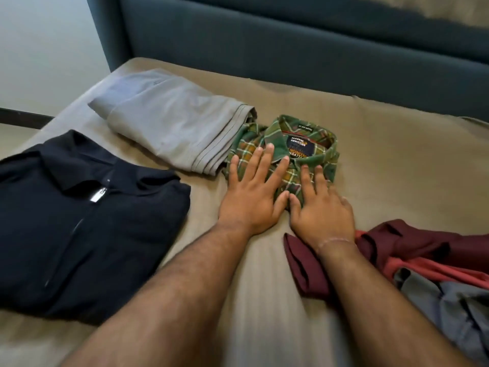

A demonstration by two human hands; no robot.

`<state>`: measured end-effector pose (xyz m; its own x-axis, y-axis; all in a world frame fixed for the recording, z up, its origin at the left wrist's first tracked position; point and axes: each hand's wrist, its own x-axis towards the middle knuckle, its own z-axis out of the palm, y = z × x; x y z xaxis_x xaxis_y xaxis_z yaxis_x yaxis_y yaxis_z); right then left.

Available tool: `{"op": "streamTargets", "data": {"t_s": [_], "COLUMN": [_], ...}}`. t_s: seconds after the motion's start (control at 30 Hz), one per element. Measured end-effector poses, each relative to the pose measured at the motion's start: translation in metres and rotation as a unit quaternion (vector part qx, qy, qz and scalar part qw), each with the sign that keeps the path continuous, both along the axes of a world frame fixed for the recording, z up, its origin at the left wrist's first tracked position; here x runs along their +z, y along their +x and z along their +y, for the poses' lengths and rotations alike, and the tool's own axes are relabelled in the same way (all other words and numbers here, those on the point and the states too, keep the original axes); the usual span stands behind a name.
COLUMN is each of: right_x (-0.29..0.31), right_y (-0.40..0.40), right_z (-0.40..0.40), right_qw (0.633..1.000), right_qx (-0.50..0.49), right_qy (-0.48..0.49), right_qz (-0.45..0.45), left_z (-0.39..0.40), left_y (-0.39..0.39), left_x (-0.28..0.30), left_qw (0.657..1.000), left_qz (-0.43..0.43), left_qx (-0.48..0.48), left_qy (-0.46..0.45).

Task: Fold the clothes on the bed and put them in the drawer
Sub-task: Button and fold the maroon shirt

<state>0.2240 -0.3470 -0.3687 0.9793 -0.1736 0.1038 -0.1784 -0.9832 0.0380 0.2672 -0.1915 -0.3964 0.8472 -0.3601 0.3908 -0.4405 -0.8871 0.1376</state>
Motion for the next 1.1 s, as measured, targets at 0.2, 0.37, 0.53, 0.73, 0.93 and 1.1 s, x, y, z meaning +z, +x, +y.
{"op": "streamTargets", "data": {"t_s": [0.2,0.37,0.53,0.73,0.93,1.1], "right_x": [0.071,0.024,0.024,0.081,0.158,0.184], "right_y": [-0.03,-0.229,-0.361,-0.475,-0.476,-0.491], "right_z": [0.062,0.089,0.095,0.07,-0.026,0.004], "right_qw": [0.995,0.994,0.99,0.95,0.927,0.932], "right_qx": [0.011,0.034,0.006,-0.082,-0.324,-0.18], "right_qy": [-0.073,0.087,0.133,0.212,0.156,0.226], "right_qz": [0.064,0.064,0.037,-0.214,-0.11,-0.22], "left_z": [0.02,0.058,0.055,0.02,0.008,0.008], "left_y": [-0.07,-0.2,-0.302,-0.42,-0.476,-0.488], "left_x": [0.04,0.036,0.039,0.055,0.104,0.163], "left_qw": [0.983,0.956,0.956,0.867,0.807,0.687], "left_qz": [0.074,0.203,0.199,0.282,0.315,0.454], "left_qx": [0.049,-0.061,-0.162,-0.252,-0.257,-0.18], "left_qy": [-0.16,-0.204,-0.144,-0.323,-0.428,-0.539]}}
